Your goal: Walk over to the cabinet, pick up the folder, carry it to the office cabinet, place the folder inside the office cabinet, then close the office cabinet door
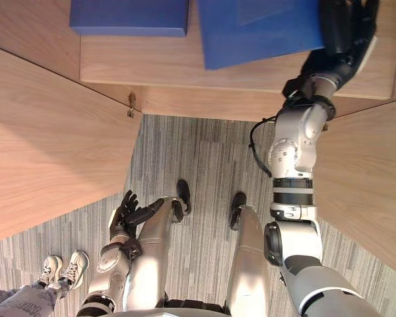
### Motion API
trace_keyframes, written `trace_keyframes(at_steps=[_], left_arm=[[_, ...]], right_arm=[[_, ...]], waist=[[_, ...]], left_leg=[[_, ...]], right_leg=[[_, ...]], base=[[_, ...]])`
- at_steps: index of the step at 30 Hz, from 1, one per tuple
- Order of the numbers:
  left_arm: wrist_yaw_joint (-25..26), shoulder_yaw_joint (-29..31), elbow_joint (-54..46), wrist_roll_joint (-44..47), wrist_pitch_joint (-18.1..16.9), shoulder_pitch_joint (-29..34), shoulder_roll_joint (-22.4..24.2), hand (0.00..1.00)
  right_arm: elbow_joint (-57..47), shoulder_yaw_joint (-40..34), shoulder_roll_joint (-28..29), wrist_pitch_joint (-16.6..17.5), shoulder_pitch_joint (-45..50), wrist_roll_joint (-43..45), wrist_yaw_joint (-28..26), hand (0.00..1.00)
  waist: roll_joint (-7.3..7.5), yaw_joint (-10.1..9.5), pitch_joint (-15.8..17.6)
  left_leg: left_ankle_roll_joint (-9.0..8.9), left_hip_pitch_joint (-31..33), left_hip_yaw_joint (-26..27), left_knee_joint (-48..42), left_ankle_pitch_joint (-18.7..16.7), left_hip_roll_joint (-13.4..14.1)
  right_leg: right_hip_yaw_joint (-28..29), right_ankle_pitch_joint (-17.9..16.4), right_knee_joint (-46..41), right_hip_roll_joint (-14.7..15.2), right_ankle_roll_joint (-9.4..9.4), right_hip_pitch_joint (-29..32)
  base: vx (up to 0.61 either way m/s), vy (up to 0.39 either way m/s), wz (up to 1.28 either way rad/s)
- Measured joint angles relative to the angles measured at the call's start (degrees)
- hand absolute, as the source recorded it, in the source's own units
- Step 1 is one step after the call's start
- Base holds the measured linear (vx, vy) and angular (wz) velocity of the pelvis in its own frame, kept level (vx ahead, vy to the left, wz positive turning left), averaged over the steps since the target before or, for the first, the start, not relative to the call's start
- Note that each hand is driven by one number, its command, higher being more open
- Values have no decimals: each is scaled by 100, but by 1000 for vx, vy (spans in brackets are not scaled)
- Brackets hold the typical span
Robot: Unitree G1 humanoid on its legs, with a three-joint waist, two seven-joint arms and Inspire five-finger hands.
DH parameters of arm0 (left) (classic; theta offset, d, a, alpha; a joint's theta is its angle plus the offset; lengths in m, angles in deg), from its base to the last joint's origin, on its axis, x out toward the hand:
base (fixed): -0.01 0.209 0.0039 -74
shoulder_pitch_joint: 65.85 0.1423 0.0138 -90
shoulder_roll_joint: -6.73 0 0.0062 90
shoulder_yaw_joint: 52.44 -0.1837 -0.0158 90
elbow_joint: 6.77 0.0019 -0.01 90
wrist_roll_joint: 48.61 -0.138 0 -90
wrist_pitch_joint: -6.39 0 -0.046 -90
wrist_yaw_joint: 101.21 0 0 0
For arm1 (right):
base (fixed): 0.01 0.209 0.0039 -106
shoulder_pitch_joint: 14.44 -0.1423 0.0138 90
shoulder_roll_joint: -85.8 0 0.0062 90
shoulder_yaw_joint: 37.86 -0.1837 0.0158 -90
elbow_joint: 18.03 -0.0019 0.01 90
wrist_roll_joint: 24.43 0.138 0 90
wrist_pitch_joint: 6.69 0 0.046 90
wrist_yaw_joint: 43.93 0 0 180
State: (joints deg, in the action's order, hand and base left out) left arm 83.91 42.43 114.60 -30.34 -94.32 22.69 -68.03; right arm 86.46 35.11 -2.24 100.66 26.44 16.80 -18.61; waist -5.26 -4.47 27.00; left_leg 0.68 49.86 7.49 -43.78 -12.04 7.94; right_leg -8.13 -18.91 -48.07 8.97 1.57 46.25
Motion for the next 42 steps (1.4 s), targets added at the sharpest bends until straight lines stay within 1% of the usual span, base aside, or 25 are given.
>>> trace_keyframes(at_steps=[2, 4, 7, 9, 10, 11, 14, 15, 17, 18, 19, 21, 22, 23, 24, 26, 30, 32, 34, 35, 38, 39, 42], left_arm=[[14, -52, -78, 23, -14, -23, 8, 100], [107, -108, -117, 37, -13, -23, 19, 100], [206, -137, -192, 38, -14, -23, 48, 100], [227, -149, -237, 38, -17, -23, 80, 100], [240, -150, -254, 38, -23, -23, 98, 100], [258, -152, -265, 38, -29, -23, 98, 100], [351, -194, -309, 37, -29, -23, 99, 100], [362, -199, -324, 36, -28, -23, 101, 100], [365, -203, -363, 36, -28, -23, 122, 100], [364, -202, -373, 36, -28, -23, 124, 100], [361, -203, -379, 36, -28, -23, 124, 100], [353, -205, -385, 35, -28, -23, 140, 100], [353, -205, -383, 35, -28, -23, 144, 100], [356, -203, -358, 37, -29, -23, 147, 100], [355, -202, -339, 37, -28, -23, 147, 100], [347, -196, -251, 38, -44, -23, 146, 100], [333, -192, -156, 54, -69, -23, 136, 100], [324, -193, -117, 97, -86, -23, 127, 100], [320, -193, -80, 101, -96, -29, 123, 100], [315, -195, 20, 106, -106, -57, 115, 100], [289, -208, 86, 107, -119, -67, 51, 100], [240, -235, 125, 108, -155, -89, 22, 100], [204, -318, 204, 133, -201, -105, -50, 100]], right_arm=[[108, -440, 22, 28, 36, 43, 360, 0], [108, -759, 77, 56, 145, 43, 561, 0], [94, -1190, 257, 248, 315, 45, 810, 0], [37, -1423, 422, 477, 397, 180, 996, 0], [-48, -1515, 541, 641, 496, 255, 1143, 100], [-85, -1598, 665, 789, 559, 262, 1245, 100], [-181, -1559, 819, 870, 743, 333, 1297, 100], [-180, -1463, 840, 869, 784, 382, 1296, 100], [-185, -928, 816, 860, 923, 384, 1223, 100], [-184, -551, 808, 777, 957, 382, 1069, 100], [-184, -356, 800, 723, 956, 374, 987, 100], [-185, 514, 682, 418, 955, 313, 514, 100], [-185, 592, 672, 376, 951, 276, 458, 100], [-183, 873, 642, 238, 937, 144, 283, 100], [-181, 1012, 633, 163, 936, 97, 190, 100], [-142, 1404, 635, -111, 937, -119, -48, 100], [230, 1757, 610, -429, 848, -401, -432, 100], [599, 1850, 592, -587, 625, -496, -600, 100], [833, 1951, 506, -604, 449, -567, -683, 100], [1001, 2024, 422, -637, 329, -612, -774, 0], [1399, 2302, 225, -735, 34, -830, -956, 0], [1634, 2455, 81, -822, -125, -1062, -1052, 0], [2101, 2750, -122, -964, -403, -1472, -1171, 0]], waist=[[-2, -57, 1], [-8, -83, 4], [-10, -89, 3], [-13, -94, 1], [-19, -94, -3], [-20, -90, -4], [-22, -88, -5], [-23, -82, -5], [-23, -48, -5], [-23, -5, -5], [-22, 13, -5], [-17, 48, -8], [-16, 47, -9], [-17, 42, -10], [-17, 42, -10], [-9, 46, -14], [7, 47, -33], [25, 47, -42], [26, 54, -43], [34, 51, -48], [85, 57, -75], [86, 55, -76], [86, 55, -76]], left_leg=[[-1, 111, -24, -51, 1, -22], [-1, 127, -39, -67, 2, -52], [-4, 159, -73, -60, 3, -62], [-8, 176, -80, -59, 6, -72], [-11, 194, -91, -58, 8, -79], [-12, 222, -89, -58, 10, -81], [-12, 252, -77, -68, 13, -77], [-12, 251, -72, -71, 12, -71], [-13, 251, -54, -92, 12, -46], [-13, 251, -44, -111, 12, -27], [-13, 251, -35, -122, 11, -13], [-13, 217, -11, -138, 11, 22], [-13, 208, -6, -135, 11, 23], [-15, 163, 22, -118, 12, 29], [-14, 134, 32, -113, 12, 30], [-15, 21, 59, -62, 13, 31], [-17, -79, 118, 78, 56, 30], [-6, -93, 141, 187, 115, 14], [26, -135, 162, 243, 146, -2], [27, -180, 183, 296, 170, -13], [19, -211, 217, 414, 238, -38], [19, -211, 218, 483, 288, -55], [15, -210, 217, 573, 350, -82]], right_leg=[[-16, -39, -70, 27, 2, 92], [-25, -85, -101, 58, 6, 99], [-52, -105, -112, 61, 3, 109], [-54, -117, -114, 69, 2, 125], [-62, -121, -120, 75, 0, 140], [-57, -121, -126, 77, 0, 173], [-39, -121, -159, 75, 0, 219], [-33, -121, -161, 69, 0, 221], [-9, -120, -169, 49, -2, 232], [8, -119, -175, 33, -3, 240], [21, -119, -177, 21, -3, 246], [45, -114, -201, -2, -10, 246], [50, -111, -203, -2, -13, 243], [73, -107, -206, -2, -17, 224], [81, -106, -203, -2, -17, 202], [93, -73, -139, -1, -7, 88], [112, 58, 66, -9, 26, -16], [112, 162, 217, -10, 42, -44], [115, 218, 283, -5, 59, -94], [125, 252, 339, 0, 70, -129], [140, 316, 434, 7, 80, -136], [129, 348, 477, 17, 79, -134], [116, 384, 525, 33, 74, -123]], base=[[-33, -29, 9], [-46, -42, 9], [-51, -44, 5], [-50, -39, 4], [-41, -38, 3], [-37, -39, 1], [-20, -41, -2], [-17, -42, -4], [-32, -48, -7], [-40, -45, -8], [-51, -48, -10], [-68, -56, -8], [-69, -61, -5], [-39, -38, -4], [-52, -49, -5], [-29, -21, -4], [-23, 8, -6], [-11, 10, -2], [0, 0, 0], [0, 0, 0], [-21, -6, 0], [-21, -17, 4], [-23, -27, 5]])
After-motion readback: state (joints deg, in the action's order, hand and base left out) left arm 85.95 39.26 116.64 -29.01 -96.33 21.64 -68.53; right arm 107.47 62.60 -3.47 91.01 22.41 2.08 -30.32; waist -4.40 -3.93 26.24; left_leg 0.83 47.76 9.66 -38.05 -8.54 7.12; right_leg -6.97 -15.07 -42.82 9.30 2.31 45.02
